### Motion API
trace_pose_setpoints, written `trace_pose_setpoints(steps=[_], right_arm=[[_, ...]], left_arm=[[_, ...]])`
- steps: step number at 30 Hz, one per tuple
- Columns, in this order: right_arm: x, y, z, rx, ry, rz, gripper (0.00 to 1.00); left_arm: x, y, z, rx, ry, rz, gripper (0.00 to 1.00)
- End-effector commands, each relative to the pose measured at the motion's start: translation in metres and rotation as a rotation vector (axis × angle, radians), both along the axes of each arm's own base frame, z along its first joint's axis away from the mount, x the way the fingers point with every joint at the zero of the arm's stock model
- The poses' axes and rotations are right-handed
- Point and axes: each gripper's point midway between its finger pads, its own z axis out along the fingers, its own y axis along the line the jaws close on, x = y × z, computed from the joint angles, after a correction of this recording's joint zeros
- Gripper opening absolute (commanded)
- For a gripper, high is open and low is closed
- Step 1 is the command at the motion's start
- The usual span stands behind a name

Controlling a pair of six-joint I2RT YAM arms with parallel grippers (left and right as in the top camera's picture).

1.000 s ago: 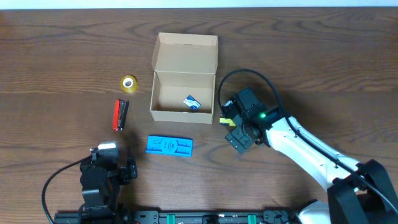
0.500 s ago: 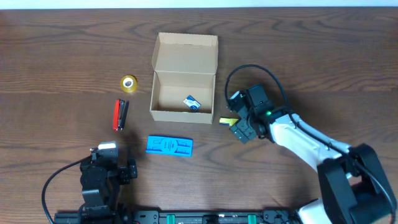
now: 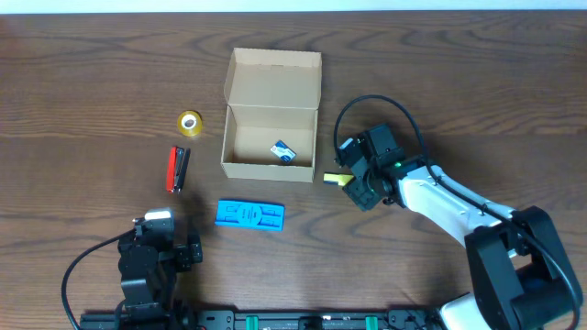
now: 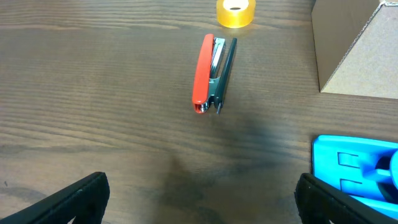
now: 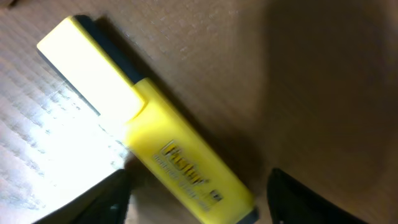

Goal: Pack container
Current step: 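Move right gripper to the yellow highlighter and grasp it, then lift highlighter with right gripper and drop it into the box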

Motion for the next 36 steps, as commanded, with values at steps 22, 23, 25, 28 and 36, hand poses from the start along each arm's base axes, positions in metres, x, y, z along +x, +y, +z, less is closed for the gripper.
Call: trace_pose_setpoints(steps=[22, 23, 25, 28, 36], right_arm=[[-0.023, -0.006, -0.008, 0.005, 0.11, -0.07, 0.17], [-0.022, -0.006, -0.006, 0.01, 0.106, -0.081, 0.16], [-0.02, -0.004, 0.0, 0.025, 0.089, -0.103, 0.17], [-0.014, -0.002, 0.014, 0.05, 0.052, -0.123, 0.17], [-0.009, 0.0, 0.076, 0.117, -0.077, -0.119, 0.18]], left_arm=[[-0.001, 0.003, -0.003, -0.005, 0.003, 0.023, 0.95], [-0.001, 0.003, -0.003, -0.005, 0.003, 0.023, 0.95], [-0.001, 0.003, -0.003, -0.005, 0.003, 0.023, 0.95], [-0.001, 0.003, -0.003, -0.005, 0.003, 0.023, 0.95], [-0.001, 0.003, -0.003, -0.005, 0.003, 0.023, 0.95]])
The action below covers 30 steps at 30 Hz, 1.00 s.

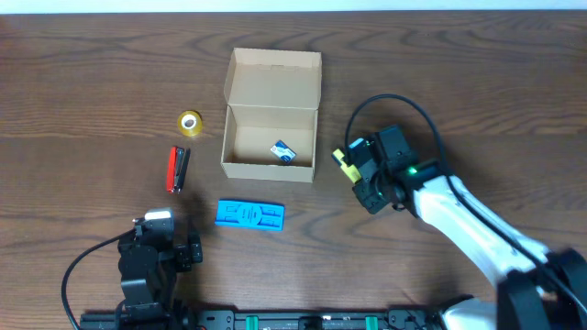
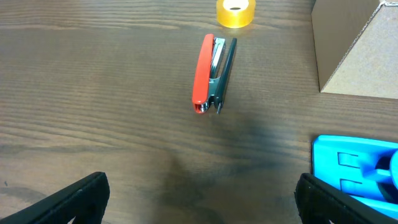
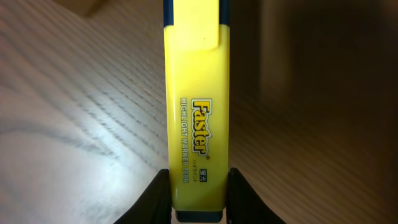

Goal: Pack container
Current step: 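Lift highlighter with right gripper and drop it into the box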

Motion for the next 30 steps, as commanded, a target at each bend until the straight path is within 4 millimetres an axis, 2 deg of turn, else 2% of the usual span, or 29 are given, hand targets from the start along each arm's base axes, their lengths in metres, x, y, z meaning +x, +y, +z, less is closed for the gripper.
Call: trace_pose_setpoints(steps=[1, 5, 9, 14, 18, 22, 27, 30], right_arm=[[0.01, 0.003, 0.037, 0.046, -0.089, -0.023, 0.18], [0.013, 0.004, 0.076, 0.084, -0.174, -0.022, 0.16], [0.027, 0.014, 0.113, 0.15, -0.245, -0.035, 0.18], [0.043, 0.037, 0.137, 0.253, -0.279, 0.0, 0.18], [0.052, 0.062, 0.139, 0.296, -0.269, 0.055, 0.19], [0.06, 0.101, 0.133, 0.296, -0.261, 0.145, 0.22], [0.07, 0.14, 0.111, 0.253, -0.221, 0.224, 0.23], [0.074, 0.15, 0.091, 0.211, -0.191, 0.235, 0.22]], left_arm=[[-0.001, 0.003, -0.003, -0.005, 0.003, 0.023, 0.95], [-0.001, 0.003, -0.003, -0.005, 0.003, 0.023, 0.95], [-0.001, 0.003, -0.003, -0.005, 0.003, 0.023, 0.95], [-0.001, 0.003, -0.003, -0.005, 0.003, 0.023, 0.95], [-0.001, 0.003, -0.003, -0.005, 0.003, 0.023, 0.95], [-0.001, 0.003, -0.003, -0.005, 0.003, 0.023, 0.95], [-0.001, 0.003, -0.003, -0.005, 0.003, 0.023, 0.95], [-0.001, 0.003, -0.003, -0.005, 0.003, 0.023, 0.95]])
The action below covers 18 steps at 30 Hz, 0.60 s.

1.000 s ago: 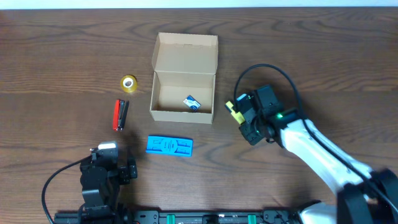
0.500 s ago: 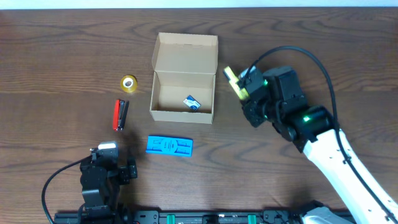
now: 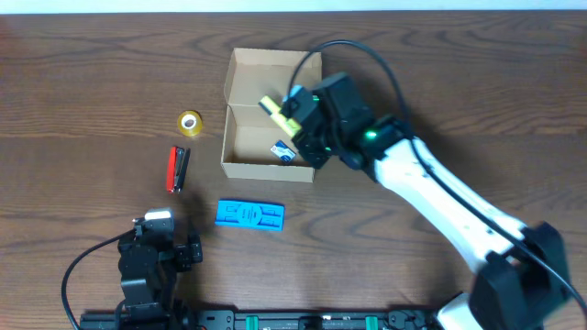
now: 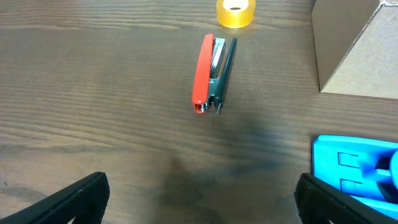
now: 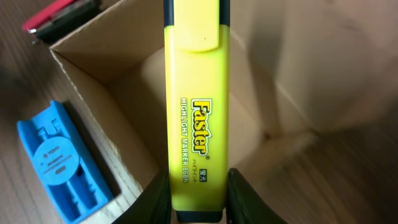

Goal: Pack container
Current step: 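Lift highlighter with right gripper and drop it into the box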

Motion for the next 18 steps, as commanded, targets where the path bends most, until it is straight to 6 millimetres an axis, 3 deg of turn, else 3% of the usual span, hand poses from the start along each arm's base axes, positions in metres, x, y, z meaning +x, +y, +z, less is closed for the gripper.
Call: trace_pose_setpoints(steps=[1, 9, 18], right_arm=[[0.004, 0.01, -0.023, -0.054, 0.021, 0.027, 0.23], [0.001, 0.013, -0.059, -0.115, 0.068, 0.071, 0.25], [0.009, 0.02, -0.058, -0.097, 0.029, 0.082, 0.46]], left_arm=[[-0.001, 0.003, -0.003, -0.005, 0.003, 0.023, 0.95], [-0.001, 0.003, -0.003, -0.005, 0.003, 0.023, 0.96], [-0.001, 0.003, -0.003, -0.005, 0.003, 0.023, 0.95]])
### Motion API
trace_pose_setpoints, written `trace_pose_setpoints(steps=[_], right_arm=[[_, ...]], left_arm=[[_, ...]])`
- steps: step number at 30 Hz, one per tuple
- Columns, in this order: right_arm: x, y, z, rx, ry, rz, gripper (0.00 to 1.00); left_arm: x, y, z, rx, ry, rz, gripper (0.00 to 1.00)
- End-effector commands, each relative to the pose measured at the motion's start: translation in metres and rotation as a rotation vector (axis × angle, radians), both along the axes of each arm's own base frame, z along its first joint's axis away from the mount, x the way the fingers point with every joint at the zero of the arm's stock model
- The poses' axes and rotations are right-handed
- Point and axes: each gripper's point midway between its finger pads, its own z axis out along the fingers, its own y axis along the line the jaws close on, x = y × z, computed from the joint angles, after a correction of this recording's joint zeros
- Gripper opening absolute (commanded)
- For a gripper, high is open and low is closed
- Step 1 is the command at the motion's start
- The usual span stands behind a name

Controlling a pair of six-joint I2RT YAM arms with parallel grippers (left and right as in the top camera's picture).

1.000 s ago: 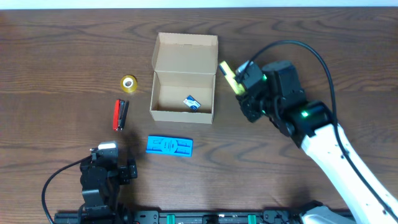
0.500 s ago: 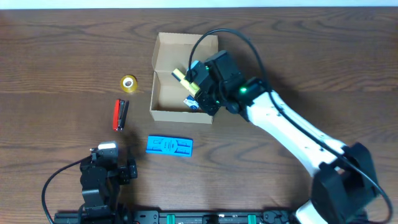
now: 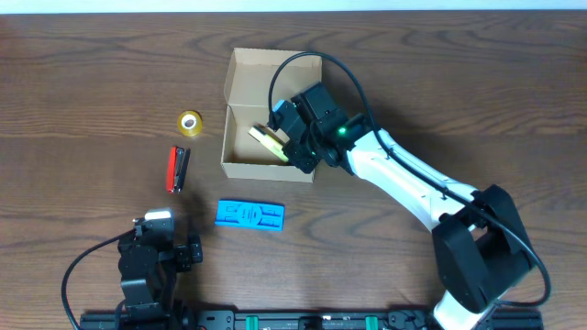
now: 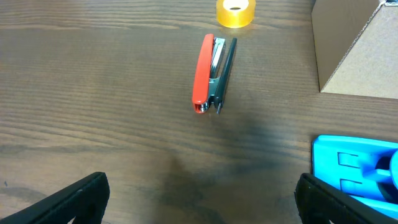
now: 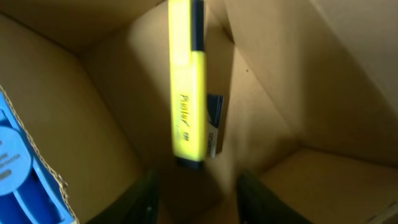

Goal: Pack container
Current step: 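Lift highlighter with right gripper and drop it into the box, then lower right gripper onto the blue whiteboard duster and grasp it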

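Observation:
The open cardboard box [image 3: 227,137] stands at the table's middle back. A yellow highlighter [image 3: 267,140] lies inside it, seen free in the right wrist view [image 5: 186,99] beside a small blue-and-white item [image 5: 215,127]. My right gripper [image 3: 295,147] hovers over the box's right part, open [image 5: 198,200], with nothing between its fingers. My left gripper [image 4: 202,202] rests open near the front left edge, nothing in it.
A red stapler [image 3: 177,170] and a yellow tape roll [image 3: 190,123] lie left of the box. A blue plastic case [image 3: 249,215] lies in front of it. The stapler [image 4: 211,73], tape roll [image 4: 236,12] and blue case [image 4: 354,168] show in the left wrist view.
My right gripper has opened and let go of the highlighter, which now lies inside the box. The gripper sits lower over the box. The left arm has not moved.
The highlighter lay on the table right of the box with my right gripper open around it. Then the gripper was shut on it and lifted. Later it held the highlighter over the box. Now the highlighter is in the box, released.

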Motion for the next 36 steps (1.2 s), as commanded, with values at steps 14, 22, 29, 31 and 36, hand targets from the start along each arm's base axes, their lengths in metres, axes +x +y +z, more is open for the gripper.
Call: trace_pose_setpoints(steps=[14, 22, 29, 31, 36], right_arm=[[0.007, 0.036, 0.096, 0.183, -0.131, 0.103, 0.62], [-0.073, 0.039, 0.112, 0.173, 0.01, 0.317, 0.81], [-0.127, 0.044, 0.085, 0.002, 0.056, 0.485, 0.85], [-0.13, 0.044, 0.079, -0.053, 0.033, 0.511, 0.86], [-0.148, 0.047, 0.062, -0.126, 0.051, 0.61, 0.87]], left_arm=[[-0.001, 0.003, -0.003, -0.005, 0.003, 0.023, 0.95], [-0.001, 0.003, -0.003, -0.005, 0.003, 0.023, 0.95], [-0.001, 0.003, -0.003, -0.005, 0.003, 0.023, 0.95], [-0.001, 0.003, -0.003, -0.005, 0.003, 0.023, 0.95], [-0.001, 0.003, -0.003, -0.005, 0.003, 0.023, 0.95]])
